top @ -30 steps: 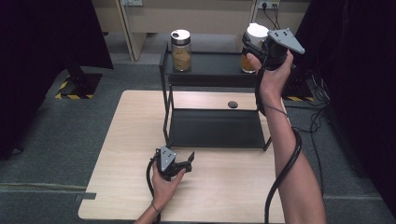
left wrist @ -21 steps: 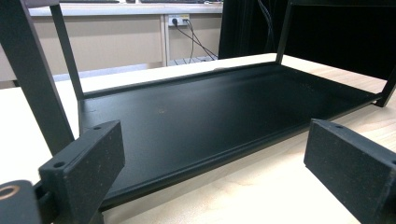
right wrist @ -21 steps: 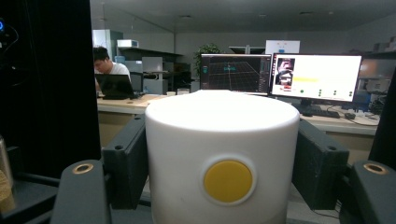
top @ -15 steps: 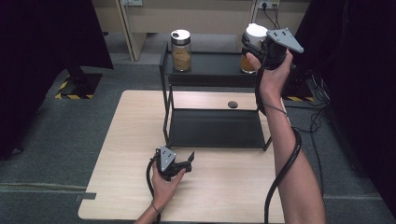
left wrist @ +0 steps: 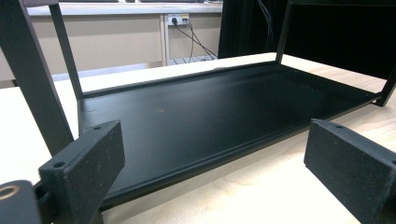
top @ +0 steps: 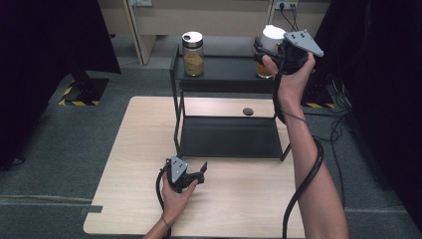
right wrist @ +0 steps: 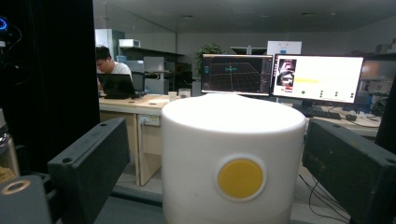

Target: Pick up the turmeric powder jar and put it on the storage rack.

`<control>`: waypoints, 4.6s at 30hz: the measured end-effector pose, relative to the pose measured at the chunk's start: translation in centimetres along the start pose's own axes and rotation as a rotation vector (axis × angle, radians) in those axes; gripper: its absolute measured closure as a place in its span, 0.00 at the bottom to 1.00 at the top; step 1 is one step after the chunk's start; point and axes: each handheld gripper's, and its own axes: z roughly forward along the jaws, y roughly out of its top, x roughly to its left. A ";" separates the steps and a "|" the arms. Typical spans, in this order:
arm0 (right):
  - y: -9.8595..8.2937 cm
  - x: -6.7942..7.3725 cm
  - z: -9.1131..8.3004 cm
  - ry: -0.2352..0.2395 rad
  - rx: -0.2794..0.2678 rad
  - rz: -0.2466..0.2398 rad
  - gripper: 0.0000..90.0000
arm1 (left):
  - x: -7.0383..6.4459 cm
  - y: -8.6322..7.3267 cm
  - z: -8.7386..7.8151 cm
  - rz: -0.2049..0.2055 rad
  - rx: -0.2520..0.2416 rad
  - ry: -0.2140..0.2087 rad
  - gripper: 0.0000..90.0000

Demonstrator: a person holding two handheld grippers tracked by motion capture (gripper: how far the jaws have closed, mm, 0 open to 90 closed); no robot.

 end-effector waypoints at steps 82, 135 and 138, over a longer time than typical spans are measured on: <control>-5.9 -1.7 -6.6 0.092 -0.042 -0.017 0.01 | -0.2 0.0 0.0 0.010 -0.002 0.003 0.05; -10.0 -2.3 -9.9 0.113 -0.035 0.017 0.01 | -0.3 -0.1 -0.1 0.012 -0.007 0.008 0.05; -10.2 -2.3 -10.2 0.116 -0.036 0.016 0.01 | -0.3 -0.1 -0.1 0.014 -0.007 0.008 0.05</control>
